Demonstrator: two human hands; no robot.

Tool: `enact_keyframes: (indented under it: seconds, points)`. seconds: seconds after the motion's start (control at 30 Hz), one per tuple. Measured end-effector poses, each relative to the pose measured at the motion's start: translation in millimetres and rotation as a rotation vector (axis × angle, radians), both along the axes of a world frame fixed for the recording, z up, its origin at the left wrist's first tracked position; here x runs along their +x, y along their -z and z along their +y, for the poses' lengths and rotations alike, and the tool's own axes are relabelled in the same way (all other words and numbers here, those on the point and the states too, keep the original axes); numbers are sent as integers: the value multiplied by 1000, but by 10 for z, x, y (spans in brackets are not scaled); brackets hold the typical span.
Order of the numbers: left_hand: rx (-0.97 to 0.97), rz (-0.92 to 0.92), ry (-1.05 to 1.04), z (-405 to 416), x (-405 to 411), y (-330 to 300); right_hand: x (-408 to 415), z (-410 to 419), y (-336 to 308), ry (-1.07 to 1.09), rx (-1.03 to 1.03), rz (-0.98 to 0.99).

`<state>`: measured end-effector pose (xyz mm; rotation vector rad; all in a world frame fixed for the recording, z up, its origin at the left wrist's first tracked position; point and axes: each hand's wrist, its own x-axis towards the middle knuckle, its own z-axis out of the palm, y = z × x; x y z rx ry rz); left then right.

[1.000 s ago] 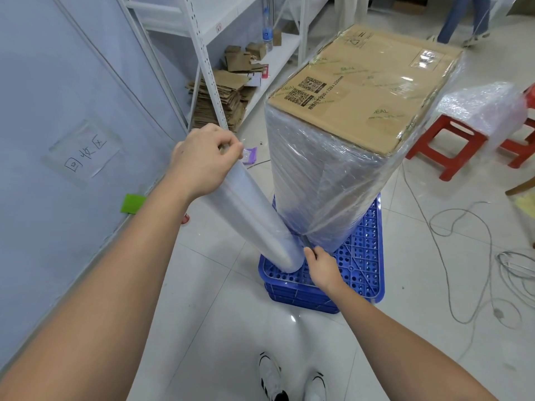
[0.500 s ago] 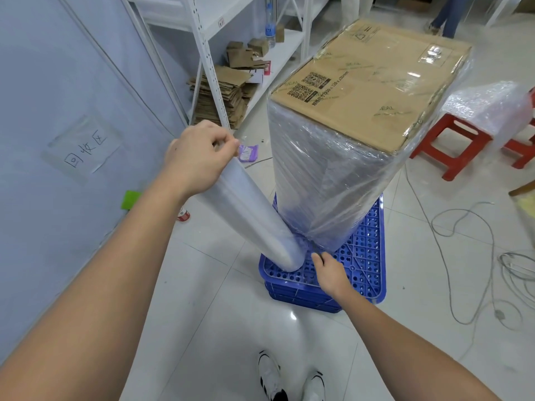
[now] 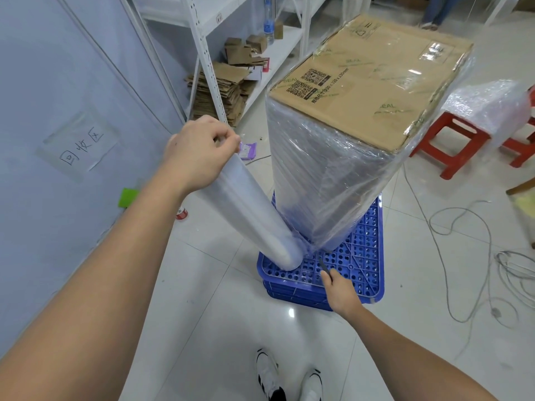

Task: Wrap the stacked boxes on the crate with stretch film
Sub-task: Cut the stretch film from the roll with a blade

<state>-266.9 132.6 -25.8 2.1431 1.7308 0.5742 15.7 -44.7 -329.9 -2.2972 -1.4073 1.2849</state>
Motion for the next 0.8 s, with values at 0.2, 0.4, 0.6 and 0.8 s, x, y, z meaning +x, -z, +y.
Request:
enact_keyframes:
  seconds: [0.2,0.4,0.6,0.8]
  points:
    - [-8,9,8,13,33,-23,-172,545,-55,-3,29,43]
    - [-2,9,-12,-11,0,-6,-86,199,80,-84,1,-57]
    - [9,0,-7,-16,-6,0,70,-154,202,-47,-49,-114]
    - [16,-6,-7,-3,-32,8,-45,251,143,-60,-22,-47]
